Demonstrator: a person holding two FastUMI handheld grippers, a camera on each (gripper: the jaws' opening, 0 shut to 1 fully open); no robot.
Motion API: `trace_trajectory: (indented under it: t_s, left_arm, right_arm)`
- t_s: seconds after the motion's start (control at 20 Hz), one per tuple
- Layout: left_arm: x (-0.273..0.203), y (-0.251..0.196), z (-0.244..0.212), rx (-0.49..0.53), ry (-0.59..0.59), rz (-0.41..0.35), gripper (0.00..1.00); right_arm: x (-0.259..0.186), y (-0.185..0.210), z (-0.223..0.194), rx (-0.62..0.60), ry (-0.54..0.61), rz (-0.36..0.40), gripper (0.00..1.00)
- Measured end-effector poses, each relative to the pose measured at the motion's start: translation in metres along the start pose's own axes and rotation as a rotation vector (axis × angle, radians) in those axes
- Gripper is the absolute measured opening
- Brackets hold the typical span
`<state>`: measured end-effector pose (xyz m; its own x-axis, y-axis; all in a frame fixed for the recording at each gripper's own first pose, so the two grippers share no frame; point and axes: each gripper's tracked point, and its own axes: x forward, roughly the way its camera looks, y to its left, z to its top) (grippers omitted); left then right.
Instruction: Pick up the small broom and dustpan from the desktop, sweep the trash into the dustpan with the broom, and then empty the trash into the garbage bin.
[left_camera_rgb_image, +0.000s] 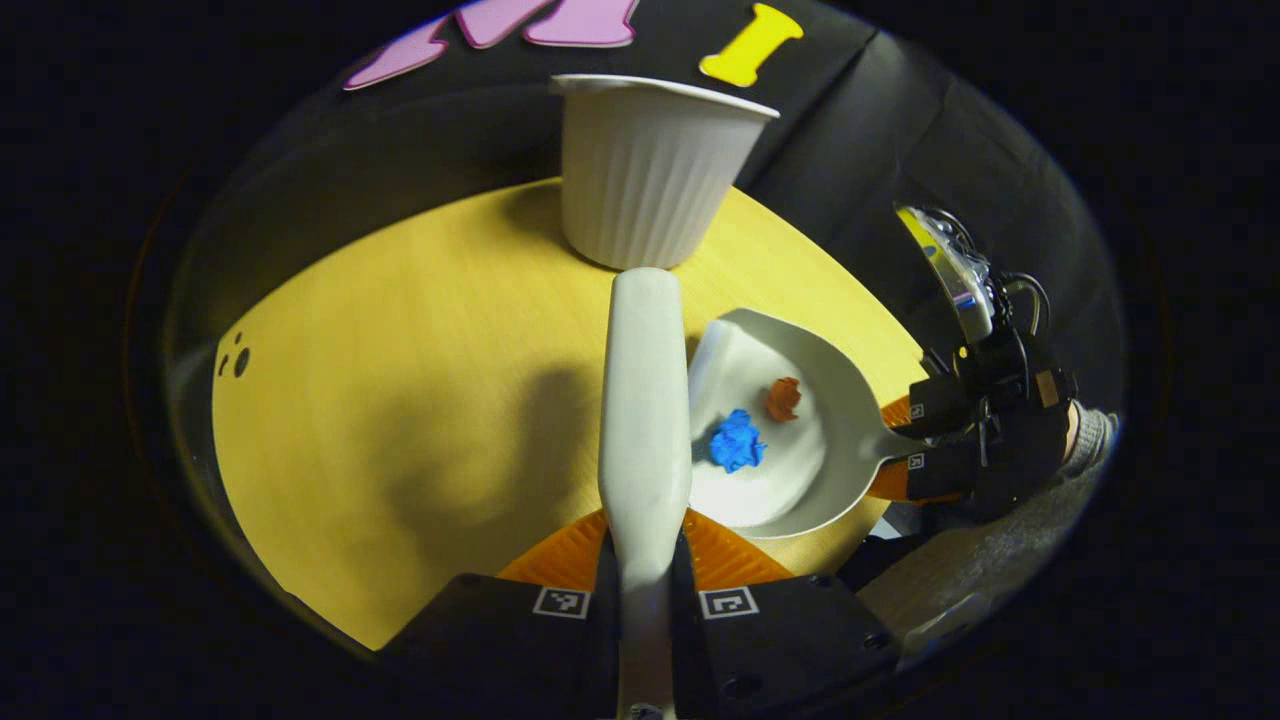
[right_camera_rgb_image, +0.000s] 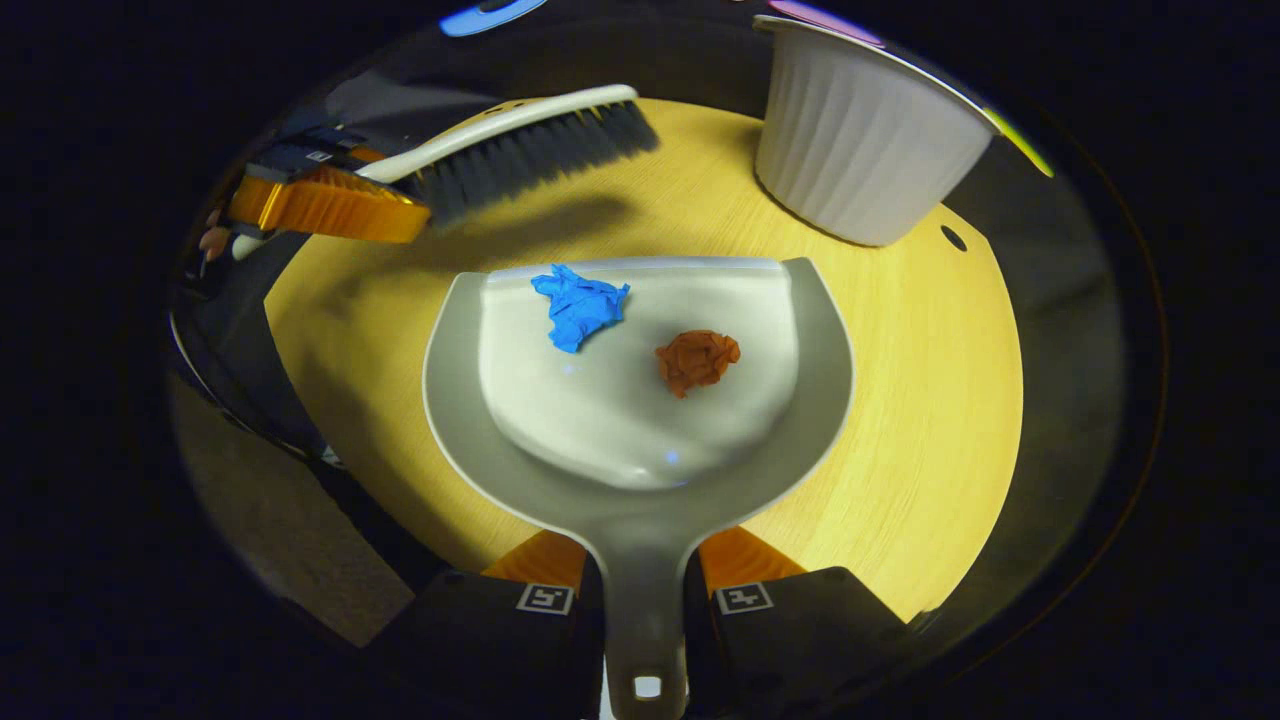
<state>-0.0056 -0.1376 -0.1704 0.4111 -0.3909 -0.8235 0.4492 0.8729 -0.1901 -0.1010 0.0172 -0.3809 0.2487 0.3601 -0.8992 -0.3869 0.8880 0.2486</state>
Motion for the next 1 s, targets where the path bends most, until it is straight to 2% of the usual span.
trace_trajectory:
  t_s: [0.05, 0.2, 0.25, 0.35, 0.5, 0.6, 0.65, 0.8, 0.85, 0.95, 1.0]
  left_arm:
    - [-0.001, 0.013, -0.002, -0.034, -0.014, 0.037, 0.25]
    - [-0.005, 0.035, -0.020, -0.116, -0.015, 0.082, 0.22]
    - [-0.008, 0.042, -0.027, -0.132, -0.016, 0.090, 0.25]
    - [-0.008, 0.054, -0.044, -0.126, -0.008, 0.110, 0.25]
    - [-0.011, 0.063, -0.061, -0.124, -0.002, 0.095, 0.25]
    - [-0.011, 0.074, -0.075, -0.126, 0.000, 0.090, 0.25]
    - [-0.011, 0.078, -0.080, -0.129, 0.001, 0.088, 0.25]
    - [-0.014, 0.080, -0.093, -0.136, -0.002, 0.074, 0.22]
    - [-0.015, 0.082, -0.098, -0.137, -0.003, 0.072, 0.25]
    - [-0.017, 0.085, -0.105, -0.139, -0.004, 0.068, 0.25]
    - [-0.018, 0.086, -0.108, -0.140, -0.003, 0.067, 0.25]
  right_arm:
    - [-0.007, 0.000, 0.002, 0.032, -0.009, -0.017, 0.37]
    - [-0.045, -0.016, 0.010, 0.075, -0.020, -0.069, 0.36]
    - [-0.058, -0.019, 0.015, 0.089, -0.025, -0.084, 0.37]
    - [-0.092, -0.032, 0.034, 0.122, -0.049, -0.126, 0.36]
    - [-0.138, -0.049, 0.057, 0.190, -0.080, -0.172, 0.36]
    - [-0.169, -0.064, 0.077, 0.239, -0.108, -0.182, 0.40]
    - [-0.182, -0.073, 0.087, 0.258, -0.126, -0.196, 0.36]
    - [-0.216, -0.111, 0.112, 0.263, -0.151, -0.281, 0.37]
    - [-0.225, -0.126, 0.123, 0.263, -0.158, -0.314, 0.36]
    - [-0.234, -0.151, 0.147, 0.255, -0.173, -0.373, 0.37]
    - [-0.237, -0.163, 0.159, 0.249, -0.180, -0.397, 0.41]
